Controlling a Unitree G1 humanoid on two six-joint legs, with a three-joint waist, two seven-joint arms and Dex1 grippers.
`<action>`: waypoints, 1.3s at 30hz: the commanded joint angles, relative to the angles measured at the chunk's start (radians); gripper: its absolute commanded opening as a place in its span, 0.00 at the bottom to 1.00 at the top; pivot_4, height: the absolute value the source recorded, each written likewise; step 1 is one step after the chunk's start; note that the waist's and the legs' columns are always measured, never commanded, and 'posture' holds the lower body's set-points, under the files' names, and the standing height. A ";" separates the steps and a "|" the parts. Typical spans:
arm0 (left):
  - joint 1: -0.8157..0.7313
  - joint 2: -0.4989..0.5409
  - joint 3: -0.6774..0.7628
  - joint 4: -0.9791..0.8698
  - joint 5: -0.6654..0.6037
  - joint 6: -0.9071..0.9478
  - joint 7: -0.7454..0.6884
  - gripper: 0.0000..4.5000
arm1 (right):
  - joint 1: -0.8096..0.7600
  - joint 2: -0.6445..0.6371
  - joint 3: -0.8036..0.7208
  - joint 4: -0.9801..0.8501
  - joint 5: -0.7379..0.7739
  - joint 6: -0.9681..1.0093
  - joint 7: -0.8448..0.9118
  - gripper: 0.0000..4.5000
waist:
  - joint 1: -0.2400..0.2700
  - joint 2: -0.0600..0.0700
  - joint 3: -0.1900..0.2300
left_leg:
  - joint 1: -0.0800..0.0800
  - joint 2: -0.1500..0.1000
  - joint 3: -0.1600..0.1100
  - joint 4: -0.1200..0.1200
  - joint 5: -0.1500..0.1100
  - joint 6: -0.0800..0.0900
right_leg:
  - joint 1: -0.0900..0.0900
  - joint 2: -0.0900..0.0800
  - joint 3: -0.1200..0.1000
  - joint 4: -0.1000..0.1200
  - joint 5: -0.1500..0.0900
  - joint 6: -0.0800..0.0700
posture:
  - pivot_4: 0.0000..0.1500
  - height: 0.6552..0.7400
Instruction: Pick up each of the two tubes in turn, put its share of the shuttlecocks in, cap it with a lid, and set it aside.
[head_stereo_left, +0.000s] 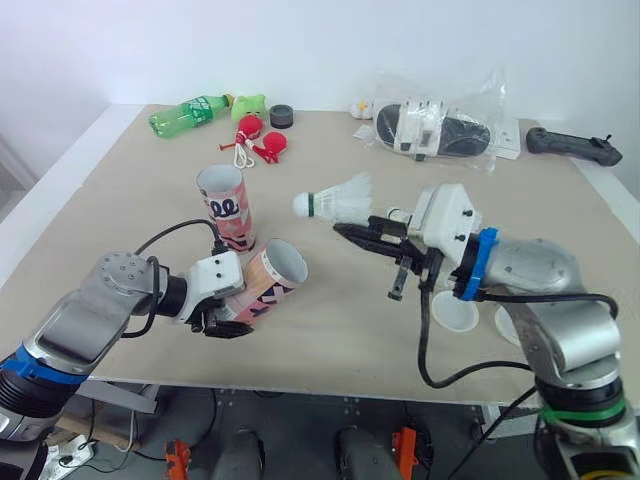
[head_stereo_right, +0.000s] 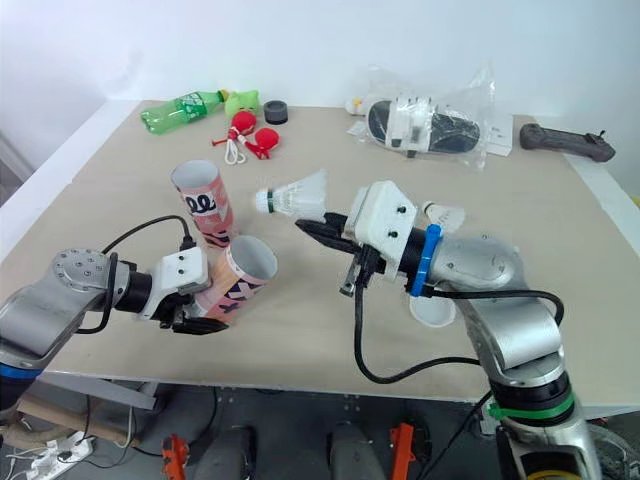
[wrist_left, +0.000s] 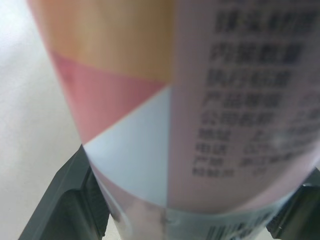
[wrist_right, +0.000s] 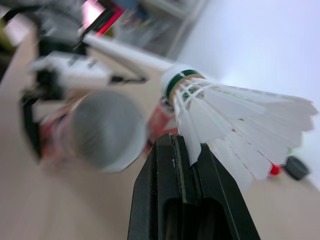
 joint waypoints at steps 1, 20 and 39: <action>0.021 -0.005 -0.042 -0.009 -0.006 0.009 -0.005 0.73 | 0.002 -0.037 0.024 -0.007 -0.017 -0.043 0.052 0.02 | 0.000 0.000 0.000 | 0.000 0.000 0.000 0.000 0.000 0.000 | 0.000 0.000 0.000 0.000 0.000 0.000 | 1.00 1.00; 0.015 -0.017 -0.045 -0.020 -0.009 0.023 0.008 0.73 | -0.059 -0.003 0.172 0.061 -0.188 -0.203 0.095 0.67 | 0.001 0.000 0.000 | 0.000 0.000 0.000 0.001 0.000 0.000 | 0.000 0.000 0.000 0.000 0.001 0.000 | 1.00 1.00; 0.015 -0.030 -0.057 -0.001 -0.006 0.004 0.002 0.73 | 0.316 0.149 -0.305 -0.030 -0.089 0.036 -0.388 1.00 | 0.008 0.001 -0.001 | 0.000 0.000 0.000 -0.001 0.000 0.000 | 0.000 0.000 -0.001 0.000 0.000 0.000 | 1.00 1.00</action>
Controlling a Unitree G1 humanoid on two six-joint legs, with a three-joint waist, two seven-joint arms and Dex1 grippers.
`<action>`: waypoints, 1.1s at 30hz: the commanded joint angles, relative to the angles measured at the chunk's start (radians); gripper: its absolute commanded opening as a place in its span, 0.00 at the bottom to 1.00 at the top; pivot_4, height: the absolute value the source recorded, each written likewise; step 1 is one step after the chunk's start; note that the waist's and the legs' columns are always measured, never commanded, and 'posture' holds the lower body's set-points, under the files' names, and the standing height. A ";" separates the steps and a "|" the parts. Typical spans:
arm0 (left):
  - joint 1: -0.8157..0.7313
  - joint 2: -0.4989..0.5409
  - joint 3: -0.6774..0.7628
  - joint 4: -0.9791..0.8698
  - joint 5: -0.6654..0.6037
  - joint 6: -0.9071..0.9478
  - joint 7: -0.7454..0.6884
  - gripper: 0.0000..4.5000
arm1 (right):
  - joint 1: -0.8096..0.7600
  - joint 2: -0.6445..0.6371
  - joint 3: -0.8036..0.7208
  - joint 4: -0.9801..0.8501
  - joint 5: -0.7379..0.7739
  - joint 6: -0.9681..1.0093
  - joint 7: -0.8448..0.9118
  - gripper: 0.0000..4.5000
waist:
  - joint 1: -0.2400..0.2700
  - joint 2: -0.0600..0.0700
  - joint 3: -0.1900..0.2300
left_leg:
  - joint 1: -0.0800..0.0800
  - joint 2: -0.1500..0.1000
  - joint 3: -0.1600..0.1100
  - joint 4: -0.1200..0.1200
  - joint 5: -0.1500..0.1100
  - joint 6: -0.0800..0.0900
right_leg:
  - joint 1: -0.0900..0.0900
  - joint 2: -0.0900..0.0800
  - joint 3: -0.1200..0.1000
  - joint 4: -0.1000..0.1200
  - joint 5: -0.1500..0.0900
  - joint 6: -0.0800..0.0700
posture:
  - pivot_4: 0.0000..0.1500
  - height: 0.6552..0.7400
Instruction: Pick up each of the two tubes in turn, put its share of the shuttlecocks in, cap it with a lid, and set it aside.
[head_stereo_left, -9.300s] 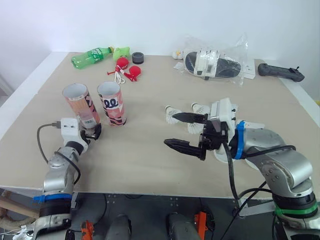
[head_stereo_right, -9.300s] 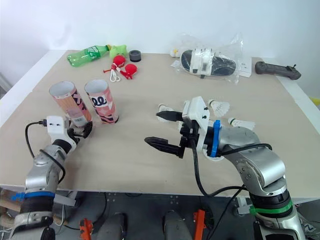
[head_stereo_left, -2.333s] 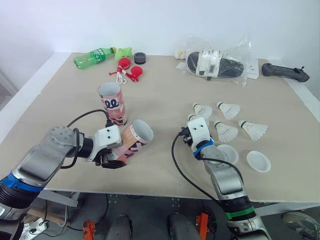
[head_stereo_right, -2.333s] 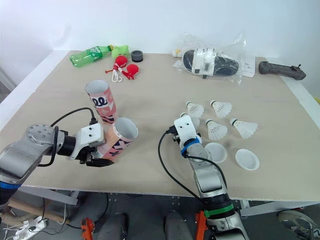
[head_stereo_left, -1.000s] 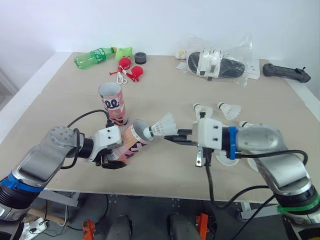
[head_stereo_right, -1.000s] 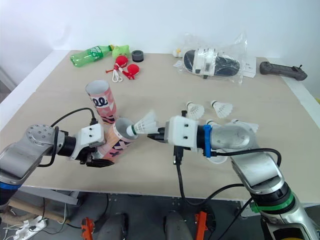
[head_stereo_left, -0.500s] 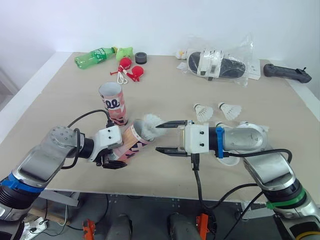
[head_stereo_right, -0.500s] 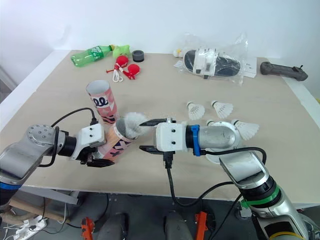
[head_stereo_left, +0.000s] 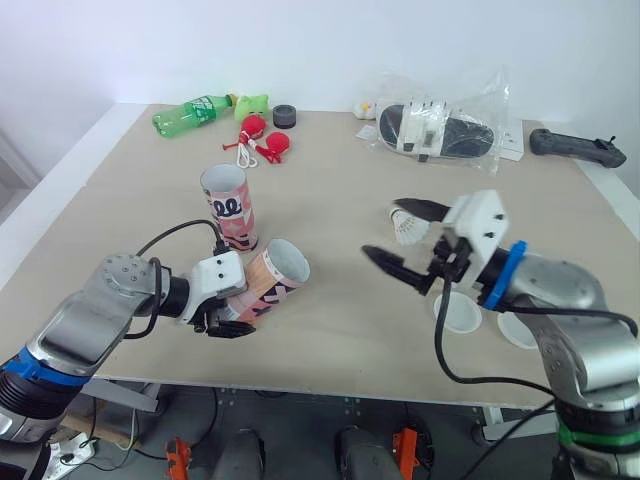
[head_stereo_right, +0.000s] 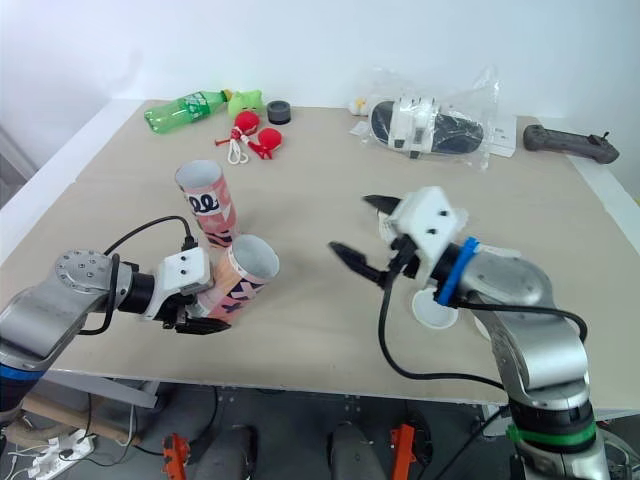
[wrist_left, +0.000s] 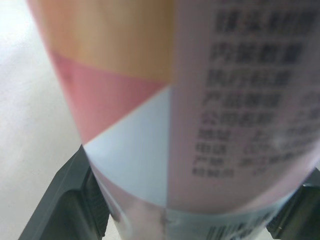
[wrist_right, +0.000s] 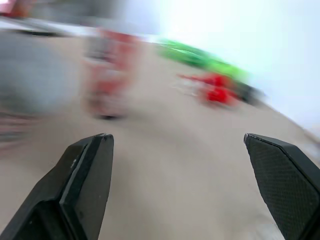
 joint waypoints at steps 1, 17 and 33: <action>0.011 -0.017 -0.053 0.006 -0.008 -0.001 -0.014 0.73 | 0.100 0.020 -0.044 -0.037 -0.104 -0.086 -0.113 1.00 | 0.002 0.001 0.000 | 0.000 0.000 0.000 0.000 0.000 0.000 | 0.000 0.000 0.000 0.000 0.000 0.000 | 1.00 1.00; 0.021 -0.018 -0.058 0.013 -0.001 -0.013 -0.032 0.73 | 0.314 0.044 -0.019 0.077 -0.226 -0.080 -0.221 1.00 | 0.000 0.002 -0.001 | 0.000 -0.001 0.002 0.001 0.000 0.000 | 0.001 -0.001 0.002 -0.001 -0.002 -0.003 | 1.00 1.00; 0.028 -0.017 -0.051 0.012 0.001 -0.013 -0.023 0.73 | 0.098 0.122 0.075 0.290 -0.300 0.001 -0.324 1.00 | 0.000 0.002 -0.001 | 0.000 -0.001 0.001 0.001 0.000 0.000 | 0.001 -0.001 0.002 -0.001 -0.002 -0.002 | 1.00 1.00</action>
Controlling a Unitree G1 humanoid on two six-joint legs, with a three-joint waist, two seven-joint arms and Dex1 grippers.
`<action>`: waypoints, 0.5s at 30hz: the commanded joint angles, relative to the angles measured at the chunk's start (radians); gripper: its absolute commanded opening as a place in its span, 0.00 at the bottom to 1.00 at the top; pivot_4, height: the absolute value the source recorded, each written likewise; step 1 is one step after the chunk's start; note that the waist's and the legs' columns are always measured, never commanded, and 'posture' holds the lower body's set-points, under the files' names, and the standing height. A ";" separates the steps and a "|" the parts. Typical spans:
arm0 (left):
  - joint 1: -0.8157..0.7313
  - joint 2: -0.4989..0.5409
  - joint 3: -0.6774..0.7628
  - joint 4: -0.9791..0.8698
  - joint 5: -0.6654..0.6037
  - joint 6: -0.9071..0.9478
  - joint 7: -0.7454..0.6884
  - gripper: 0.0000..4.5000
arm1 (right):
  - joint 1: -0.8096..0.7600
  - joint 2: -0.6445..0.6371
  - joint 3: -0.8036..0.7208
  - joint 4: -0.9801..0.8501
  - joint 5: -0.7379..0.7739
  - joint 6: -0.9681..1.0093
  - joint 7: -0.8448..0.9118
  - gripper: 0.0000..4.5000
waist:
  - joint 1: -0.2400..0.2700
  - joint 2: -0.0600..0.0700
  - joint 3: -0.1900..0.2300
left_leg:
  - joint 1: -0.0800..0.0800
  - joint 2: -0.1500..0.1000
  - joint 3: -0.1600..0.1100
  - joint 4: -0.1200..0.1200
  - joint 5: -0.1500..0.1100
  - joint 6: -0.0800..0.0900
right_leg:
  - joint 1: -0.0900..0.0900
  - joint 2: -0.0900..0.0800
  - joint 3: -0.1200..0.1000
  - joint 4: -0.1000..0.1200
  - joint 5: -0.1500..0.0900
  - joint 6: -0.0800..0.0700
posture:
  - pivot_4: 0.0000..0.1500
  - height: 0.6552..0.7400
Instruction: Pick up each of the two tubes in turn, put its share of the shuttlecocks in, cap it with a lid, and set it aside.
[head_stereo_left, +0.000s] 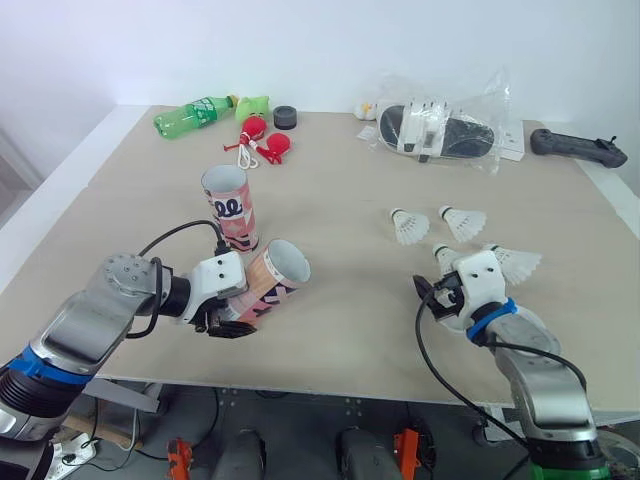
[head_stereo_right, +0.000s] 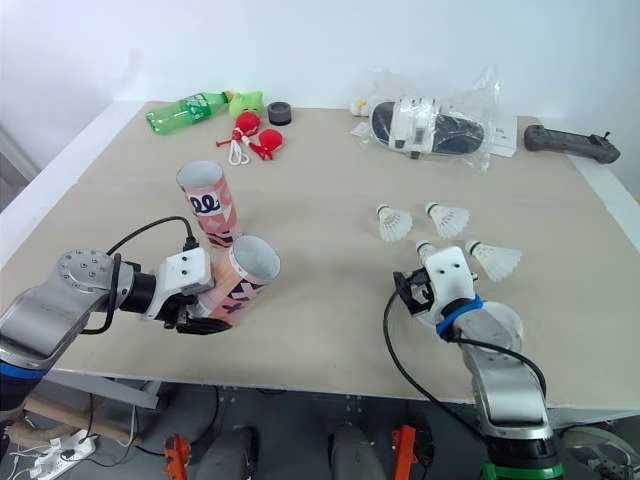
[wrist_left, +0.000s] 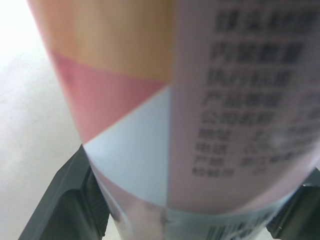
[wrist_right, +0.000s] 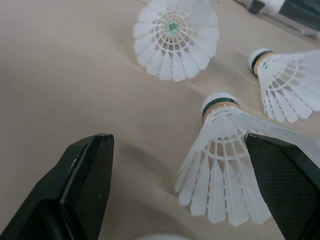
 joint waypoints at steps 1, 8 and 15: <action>0.029 -0.006 -0.045 -0.007 -0.009 0.009 -0.009 0.73 | -0.031 0.011 0.007 0.019 -0.019 0.010 -0.029 1.00 | -0.001 0.000 0.000 | 0.000 0.000 0.000 0.000 0.000 0.000 | 0.000 0.000 0.000 0.000 0.000 0.000 | 1.00 1.00; 0.039 0.003 -0.036 -0.012 -0.009 0.007 -0.011 0.73 | -0.056 0.008 0.011 0.059 -0.042 -0.012 -0.050 0.38 | -0.002 0.000 0.000 | 0.000 0.000 0.000 0.000 0.000 0.000 | 0.000 0.000 0.000 0.000 0.000 -0.001 | 1.00 1.00; 0.035 0.001 -0.038 -0.009 -0.006 0.000 -0.015 0.73 | -0.056 0.010 0.007 0.065 -0.055 -0.039 -0.063 0.02 | -0.003 0.000 0.000 | 0.000 0.000 0.000 0.000 0.000 0.000 | 0.000 0.000 0.000 0.000 0.000 -0.001 | 1.00 1.00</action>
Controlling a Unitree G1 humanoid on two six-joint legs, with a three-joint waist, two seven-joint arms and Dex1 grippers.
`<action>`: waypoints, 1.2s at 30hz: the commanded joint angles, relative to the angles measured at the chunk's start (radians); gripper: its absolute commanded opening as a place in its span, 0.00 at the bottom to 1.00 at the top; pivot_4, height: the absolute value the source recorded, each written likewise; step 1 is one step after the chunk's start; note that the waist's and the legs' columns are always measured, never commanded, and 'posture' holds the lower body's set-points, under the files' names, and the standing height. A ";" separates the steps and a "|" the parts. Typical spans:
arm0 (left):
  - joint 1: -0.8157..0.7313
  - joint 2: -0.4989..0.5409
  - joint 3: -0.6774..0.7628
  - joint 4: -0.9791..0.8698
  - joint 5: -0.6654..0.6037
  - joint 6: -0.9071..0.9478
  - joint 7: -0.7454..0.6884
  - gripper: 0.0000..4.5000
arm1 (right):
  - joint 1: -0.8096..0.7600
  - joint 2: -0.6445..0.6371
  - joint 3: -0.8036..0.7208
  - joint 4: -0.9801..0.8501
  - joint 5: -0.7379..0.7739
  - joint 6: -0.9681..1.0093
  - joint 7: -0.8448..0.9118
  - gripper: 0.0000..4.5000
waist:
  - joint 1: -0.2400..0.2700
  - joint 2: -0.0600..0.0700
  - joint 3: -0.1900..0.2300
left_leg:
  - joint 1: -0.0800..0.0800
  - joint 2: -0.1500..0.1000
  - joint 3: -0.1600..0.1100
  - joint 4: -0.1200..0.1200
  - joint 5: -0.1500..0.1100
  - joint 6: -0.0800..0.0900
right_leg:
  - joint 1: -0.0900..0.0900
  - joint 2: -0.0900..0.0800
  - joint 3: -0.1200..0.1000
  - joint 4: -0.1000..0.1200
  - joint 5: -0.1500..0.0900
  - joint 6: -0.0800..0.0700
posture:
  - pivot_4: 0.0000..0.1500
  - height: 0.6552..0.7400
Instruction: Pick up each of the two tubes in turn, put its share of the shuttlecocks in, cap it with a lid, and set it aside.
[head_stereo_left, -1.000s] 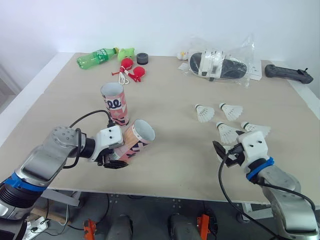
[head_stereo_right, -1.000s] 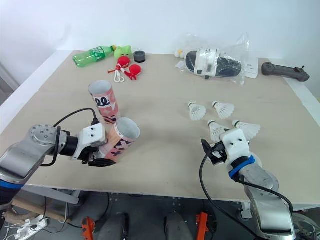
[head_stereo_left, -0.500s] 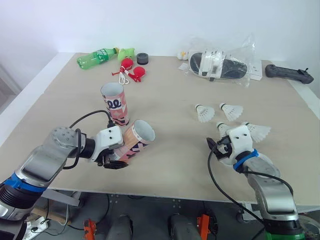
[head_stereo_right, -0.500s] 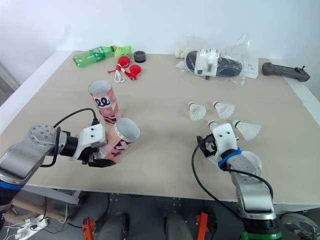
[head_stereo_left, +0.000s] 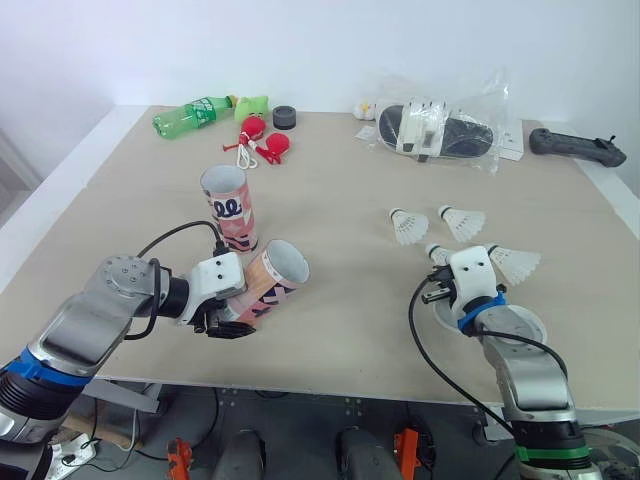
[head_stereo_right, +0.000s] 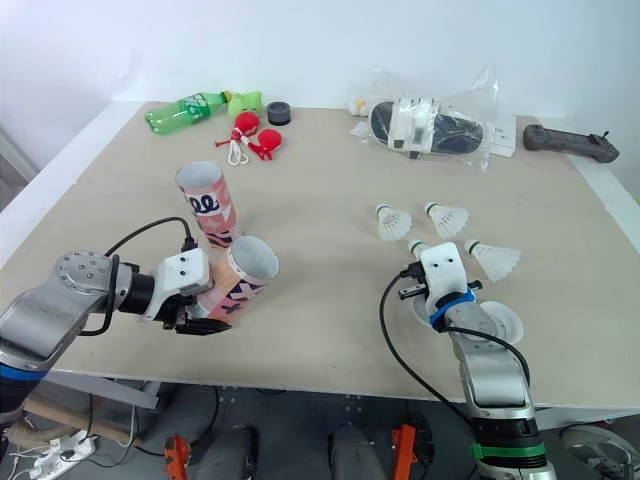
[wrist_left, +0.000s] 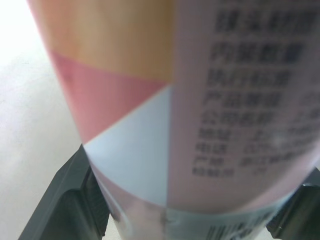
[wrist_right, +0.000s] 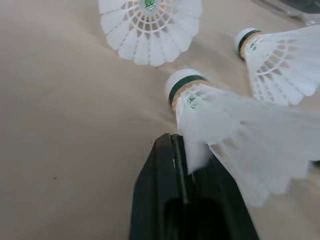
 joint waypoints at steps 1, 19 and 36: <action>0.023 0.000 -0.050 -0.005 -0.006 0.003 -0.016 0.73 | -0.006 -0.005 -0.014 -0.016 -0.010 -0.039 -0.006 0.02 | 0.000 0.000 0.000 | 0.000 0.000 0.000 0.000 0.000 0.000 | 0.000 0.000 0.000 0.000 0.000 0.000 | 1.00 1.00; 0.006 -0.020 -0.071 0.016 0.003 -0.006 -0.019 0.73 | -0.187 -0.271 -0.079 -0.315 0.372 -0.123 0.457 0.02 | -0.004 0.002 0.000 | 0.001 0.000 0.000 0.000 0.000 0.000 | 0.001 0.000 0.000 0.000 0.002 0.002 | 1.00 1.00; 0.010 -0.023 -0.068 0.002 0.009 0.006 -0.017 0.73 | -0.523 -0.326 0.399 -0.270 0.228 -0.188 0.791 0.02 | 0.005 0.001 0.000 | -0.001 0.000 0.000 0.002 0.000 0.000 | 0.002 -0.001 -0.001 -0.001 -0.001 0.000 | 1.00 1.00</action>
